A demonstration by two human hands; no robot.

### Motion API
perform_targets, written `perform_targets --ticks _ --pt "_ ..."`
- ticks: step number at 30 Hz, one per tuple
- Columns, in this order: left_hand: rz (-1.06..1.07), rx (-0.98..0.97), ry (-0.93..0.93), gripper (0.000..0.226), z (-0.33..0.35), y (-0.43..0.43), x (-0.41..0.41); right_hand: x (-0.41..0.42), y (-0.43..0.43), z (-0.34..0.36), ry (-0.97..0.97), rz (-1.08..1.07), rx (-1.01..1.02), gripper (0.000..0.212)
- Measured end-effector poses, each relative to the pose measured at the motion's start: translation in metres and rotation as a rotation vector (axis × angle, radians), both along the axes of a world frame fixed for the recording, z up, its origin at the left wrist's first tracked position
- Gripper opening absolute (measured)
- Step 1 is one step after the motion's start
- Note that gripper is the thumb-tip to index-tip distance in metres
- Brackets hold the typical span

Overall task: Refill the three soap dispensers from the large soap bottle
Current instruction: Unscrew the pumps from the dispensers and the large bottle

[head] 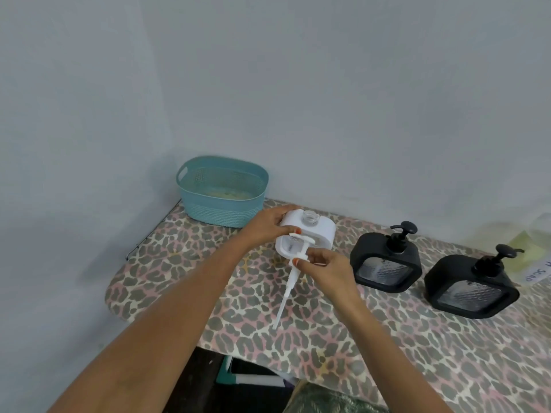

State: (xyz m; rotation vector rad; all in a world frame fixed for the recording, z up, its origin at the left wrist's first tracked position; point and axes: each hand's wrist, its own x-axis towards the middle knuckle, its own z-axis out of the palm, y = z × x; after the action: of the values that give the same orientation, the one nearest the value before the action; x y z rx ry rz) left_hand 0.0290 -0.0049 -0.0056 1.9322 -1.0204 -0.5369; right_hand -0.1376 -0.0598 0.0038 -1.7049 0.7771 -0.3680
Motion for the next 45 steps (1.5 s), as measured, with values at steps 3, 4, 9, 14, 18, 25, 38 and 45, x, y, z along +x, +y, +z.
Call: perform_targets --ticks 3,4,9,14,18,25,38,45 --pt "0.01 -0.009 0.033 0.057 -0.002 0.001 0.0 0.003 0.005 -0.02 0.082 0.012 0.077 0.009" --pt "0.012 -0.015 0.048 0.058 -0.003 0.001 0.0 0.004 0.006 -0.025 0.101 0.018 0.095 0.012" --pt "0.015 -0.017 0.055 0.06 -0.003 0.001 0.0 0.008 0.006 -0.042 0.209 0.061 0.085 0.011" --pt "0.0 -0.007 0.07 0.059 -0.006 0.001 0.0 0.008 0.007 -0.051 0.212 0.056 0.055 0.011" --pt "-0.01 0.009 0.074 0.06 -0.004 0.002 -0.001 0.007 0.008 -0.053 0.189 0.06 0.011 0.019" --pt "-0.001 0.032 0.011 0.063 0.001 0.007 -0.012 -0.003 0.008 -0.051 0.162 0.05 0.008 0.016" --pt "0.068 -0.068 -0.214 0.052 0.033 -0.019 -0.056 -0.053 -0.04 -0.01 0.052 -0.132 -0.263 0.02" --pt "-0.057 -0.044 -0.114 0.059 0.02 -0.058 -0.091 -0.075 -0.086 0.009 0.003 -0.326 -0.384 0.031"
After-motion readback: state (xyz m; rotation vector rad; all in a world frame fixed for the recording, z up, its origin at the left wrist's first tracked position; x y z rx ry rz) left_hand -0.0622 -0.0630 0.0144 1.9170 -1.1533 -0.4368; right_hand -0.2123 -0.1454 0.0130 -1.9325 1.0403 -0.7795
